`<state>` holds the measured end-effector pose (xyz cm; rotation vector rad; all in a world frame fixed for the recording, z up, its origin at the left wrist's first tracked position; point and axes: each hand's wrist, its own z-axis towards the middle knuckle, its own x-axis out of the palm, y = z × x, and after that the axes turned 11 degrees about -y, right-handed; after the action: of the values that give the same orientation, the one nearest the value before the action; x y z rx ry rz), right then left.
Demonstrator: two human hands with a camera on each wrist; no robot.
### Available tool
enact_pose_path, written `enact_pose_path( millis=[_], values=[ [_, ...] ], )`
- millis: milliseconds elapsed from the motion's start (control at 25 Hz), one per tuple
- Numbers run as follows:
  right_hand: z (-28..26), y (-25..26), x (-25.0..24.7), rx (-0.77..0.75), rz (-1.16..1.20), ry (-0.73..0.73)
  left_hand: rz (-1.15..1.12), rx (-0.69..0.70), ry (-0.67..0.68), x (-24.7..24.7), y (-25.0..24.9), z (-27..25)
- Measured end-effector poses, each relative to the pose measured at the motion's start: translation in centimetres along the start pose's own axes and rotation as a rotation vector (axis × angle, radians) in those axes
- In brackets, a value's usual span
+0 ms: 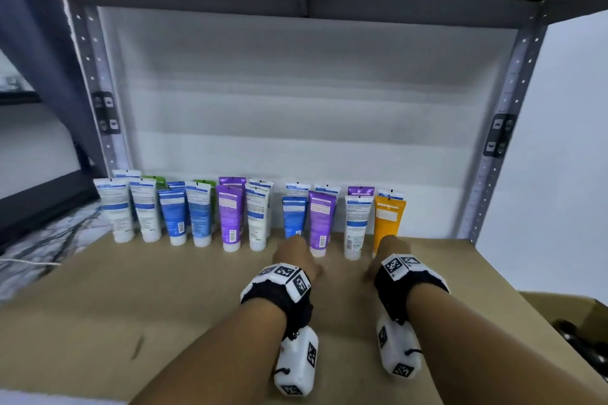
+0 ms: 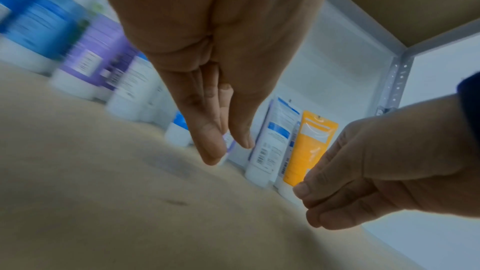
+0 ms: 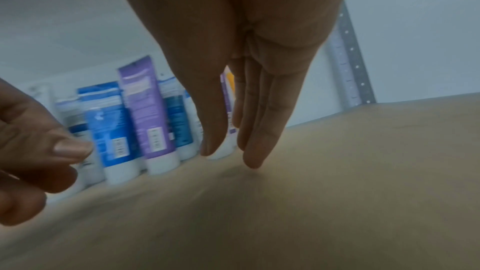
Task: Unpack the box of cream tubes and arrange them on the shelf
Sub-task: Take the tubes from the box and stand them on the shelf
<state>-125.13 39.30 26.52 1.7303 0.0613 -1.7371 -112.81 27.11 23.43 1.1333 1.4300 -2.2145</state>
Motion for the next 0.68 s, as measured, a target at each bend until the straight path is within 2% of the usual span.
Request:
enact_pose_path(
  millis=[160,280,440,520,680],
  values=[
    [-5.2,5.9,2.6,-0.169,-0.085,-0.013,-0.067,-0.115,-0.052,-6.2,6.0,-3.4],
    [-11.3,11.5,4.7,-0.311,-0.036,0.095,-0.074,-0.193,-0.108,-11.7,12.1,-7.0],
    [-20.9,18.8,7.3,-0.463,0.092,0.208,-0.048,-0.3,-0.263,-18.9,20.8,-12.8],
    [-25.4,21.7,8.6,-0.51,0.131,0.305,-0.022,-0.36,-0.314,-21.4,24.6,-15.3],
    [-33.2,26.4,13.0,-0.609,0.261,0.385,0.086,-0.511,-0.338,-25.1,34.0,-20.1]
  ],
)
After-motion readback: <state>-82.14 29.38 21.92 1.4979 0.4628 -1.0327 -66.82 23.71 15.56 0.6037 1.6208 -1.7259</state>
